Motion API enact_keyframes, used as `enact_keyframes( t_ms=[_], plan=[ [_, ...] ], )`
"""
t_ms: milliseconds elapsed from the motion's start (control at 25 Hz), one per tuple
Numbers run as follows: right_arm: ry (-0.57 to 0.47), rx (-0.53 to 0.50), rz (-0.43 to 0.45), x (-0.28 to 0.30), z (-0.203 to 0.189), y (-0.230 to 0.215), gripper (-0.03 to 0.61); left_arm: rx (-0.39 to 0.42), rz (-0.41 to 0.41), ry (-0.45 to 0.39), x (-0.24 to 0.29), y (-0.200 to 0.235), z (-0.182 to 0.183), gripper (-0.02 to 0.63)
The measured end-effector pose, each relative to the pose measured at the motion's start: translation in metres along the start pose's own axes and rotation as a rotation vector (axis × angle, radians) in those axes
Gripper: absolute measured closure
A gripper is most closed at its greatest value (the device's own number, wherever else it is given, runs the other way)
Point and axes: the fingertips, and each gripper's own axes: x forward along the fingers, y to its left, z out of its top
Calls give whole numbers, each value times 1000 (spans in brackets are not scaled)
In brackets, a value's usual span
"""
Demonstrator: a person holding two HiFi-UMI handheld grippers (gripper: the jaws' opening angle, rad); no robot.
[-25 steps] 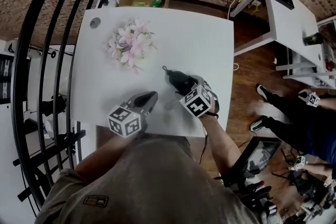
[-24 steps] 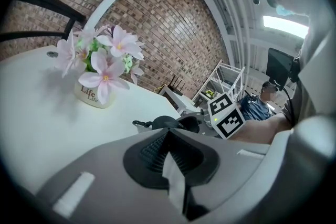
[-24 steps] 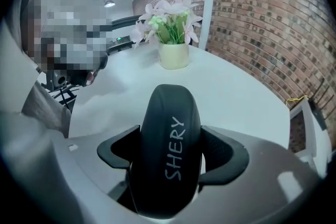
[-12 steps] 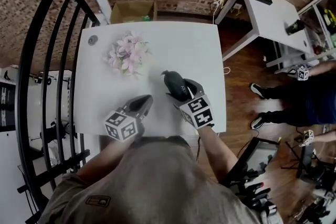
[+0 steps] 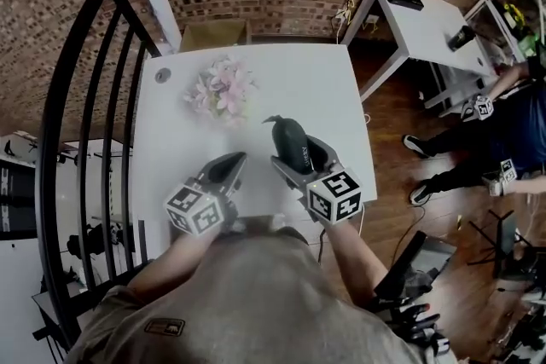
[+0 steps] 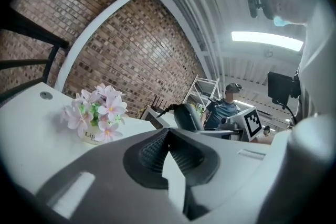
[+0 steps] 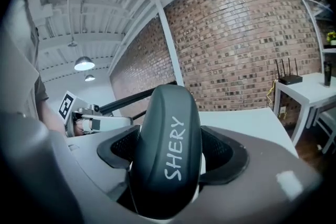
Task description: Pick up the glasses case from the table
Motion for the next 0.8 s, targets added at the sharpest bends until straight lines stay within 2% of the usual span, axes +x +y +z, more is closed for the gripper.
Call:
enact_keyframes(
  t_ms=[200,520,800],
  plan=[
    [-44,23,-42,-22,-8,49,207,14,-52,-17,-45,-14,7,614],
    [-68,56,-42,-26,-7,55,207,13,-45,-14,-47,-2,11,614],
    [-122,40,-1,-29,2,63,206,15,-37,-25,-49,-3,8,612]
  ],
)
